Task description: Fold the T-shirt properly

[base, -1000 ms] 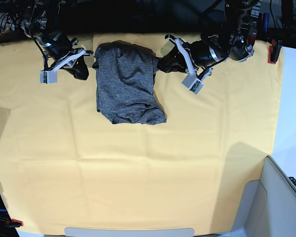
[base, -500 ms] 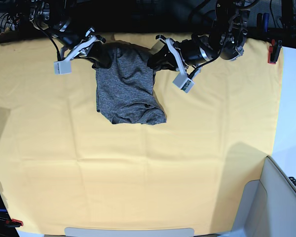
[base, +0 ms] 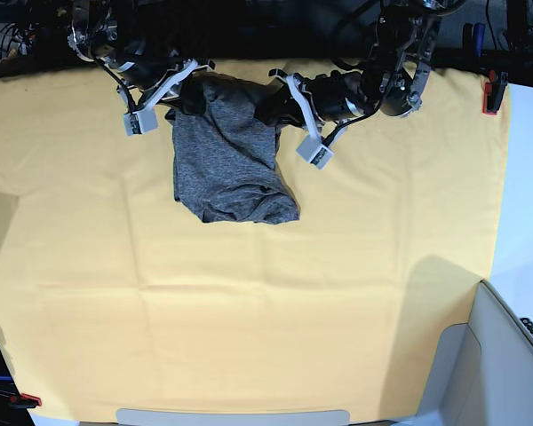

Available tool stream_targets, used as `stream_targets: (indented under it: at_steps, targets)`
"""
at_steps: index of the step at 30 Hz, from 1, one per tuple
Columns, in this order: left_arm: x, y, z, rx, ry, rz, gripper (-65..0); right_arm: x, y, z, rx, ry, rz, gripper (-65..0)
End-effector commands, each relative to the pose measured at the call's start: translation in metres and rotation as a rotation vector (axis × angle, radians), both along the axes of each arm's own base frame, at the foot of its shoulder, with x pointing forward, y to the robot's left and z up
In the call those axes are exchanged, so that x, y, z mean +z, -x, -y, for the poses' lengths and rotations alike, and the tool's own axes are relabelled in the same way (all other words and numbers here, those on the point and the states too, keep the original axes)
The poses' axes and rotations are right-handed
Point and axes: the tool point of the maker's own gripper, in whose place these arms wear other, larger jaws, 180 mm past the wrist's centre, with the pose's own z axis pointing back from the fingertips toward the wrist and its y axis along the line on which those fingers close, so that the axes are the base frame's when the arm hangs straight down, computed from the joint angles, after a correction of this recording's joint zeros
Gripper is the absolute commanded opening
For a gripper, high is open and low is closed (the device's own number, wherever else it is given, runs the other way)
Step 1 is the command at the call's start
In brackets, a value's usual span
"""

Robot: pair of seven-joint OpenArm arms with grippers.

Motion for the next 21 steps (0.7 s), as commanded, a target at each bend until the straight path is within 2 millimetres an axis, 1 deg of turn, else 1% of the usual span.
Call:
stream_targets:
  at_steps: [1, 3, 6, 8, 15, 17, 21]
  targets:
    - [0.002, 0.000, 0.003, 0.002, 0.026, -0.001, -64.5, 0.003, -0.003, 0.002, 0.000, 0.014, 0.020, -65.0]
    - [-0.005, 0.000, 0.000, 0.017, 0.021, -0.019, -64.5, -0.005, -0.002, 0.011, 0.004, 0.082, 0.012, -65.0]
    - [-0.004, -0.005, -0.003, 0.039, 0.027, 0.000, -64.5, -0.010, -0.005, 0.020, 0.010, 0.163, 0.014, -65.0]
    - [-0.008, -0.005, -0.008, 0.039, -0.003, 0.007, -64.5, -0.013, -0.006, 0.028, 0.014, 0.218, 0.014, -65.0]
    - [-0.023, -0.008, -0.022, 0.074, -0.118, 0.009, -64.5, -0.007, -0.026, 0.055, 0.012, 0.385, 0.063, -65.0]
    - [-0.026, -0.005, -0.024, 0.075, -0.133, 0.007, -64.5, -0.005, -0.030, 0.058, 0.010, 0.407, 0.073, -65.0]
    - [-0.028, -0.006, -0.027, 0.077, -0.150, 0.015, -64.5, 0.003, -0.035, 0.054, 0.015, 0.405, 0.103, -65.0]
